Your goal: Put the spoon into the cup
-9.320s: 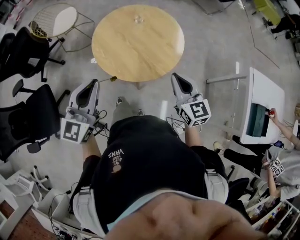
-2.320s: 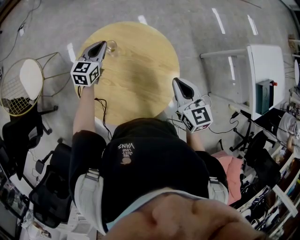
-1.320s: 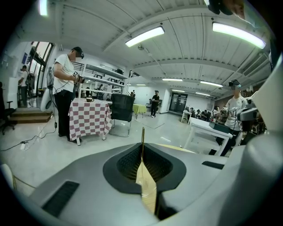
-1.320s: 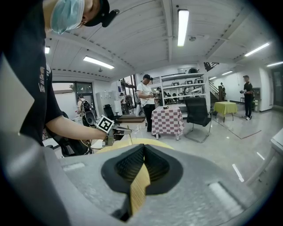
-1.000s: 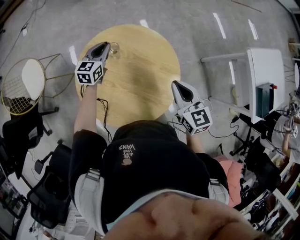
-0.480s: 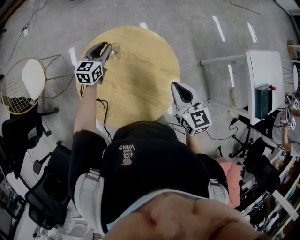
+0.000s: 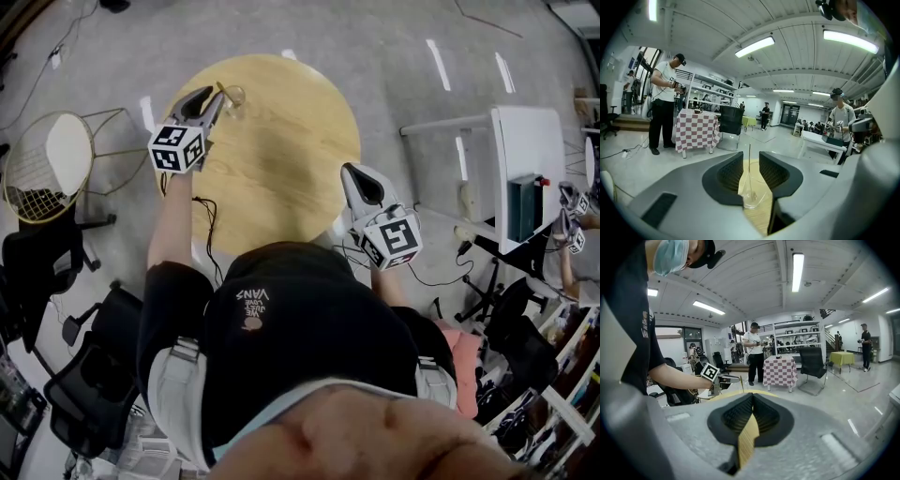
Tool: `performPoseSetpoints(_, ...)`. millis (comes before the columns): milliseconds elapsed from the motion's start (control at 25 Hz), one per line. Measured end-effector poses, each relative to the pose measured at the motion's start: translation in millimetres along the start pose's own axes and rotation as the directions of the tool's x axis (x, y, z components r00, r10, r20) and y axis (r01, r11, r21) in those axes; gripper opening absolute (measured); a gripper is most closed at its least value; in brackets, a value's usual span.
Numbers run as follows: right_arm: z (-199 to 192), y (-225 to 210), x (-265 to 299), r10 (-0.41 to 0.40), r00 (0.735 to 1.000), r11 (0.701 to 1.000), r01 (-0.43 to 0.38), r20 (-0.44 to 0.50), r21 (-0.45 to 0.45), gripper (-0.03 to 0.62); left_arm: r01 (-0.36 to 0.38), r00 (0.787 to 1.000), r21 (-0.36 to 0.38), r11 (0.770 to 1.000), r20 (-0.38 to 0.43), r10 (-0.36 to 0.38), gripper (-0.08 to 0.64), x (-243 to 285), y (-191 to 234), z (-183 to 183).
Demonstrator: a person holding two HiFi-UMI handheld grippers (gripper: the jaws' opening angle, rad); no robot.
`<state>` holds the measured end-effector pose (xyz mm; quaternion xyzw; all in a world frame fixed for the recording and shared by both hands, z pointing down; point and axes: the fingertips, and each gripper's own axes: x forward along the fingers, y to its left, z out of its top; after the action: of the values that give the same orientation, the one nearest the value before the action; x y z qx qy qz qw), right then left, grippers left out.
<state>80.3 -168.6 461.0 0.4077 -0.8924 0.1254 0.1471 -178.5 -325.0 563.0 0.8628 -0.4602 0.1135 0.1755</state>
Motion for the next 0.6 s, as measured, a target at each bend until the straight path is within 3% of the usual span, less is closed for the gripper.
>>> performPoseSetpoints(400,9,13,2,0.028,0.999,0.999,-0.027,0.021,-0.024,-0.002,-0.027,0.999,0.014,1.000,0.023,0.027,0.112,-29,-8,7)
performPoseSetpoints(600,15,22,3,0.042,0.999,0.998,-0.040,0.032,-0.038,-0.002,-0.020,0.998,0.033,0.999,0.058,0.018,0.060,-50,-14,16)
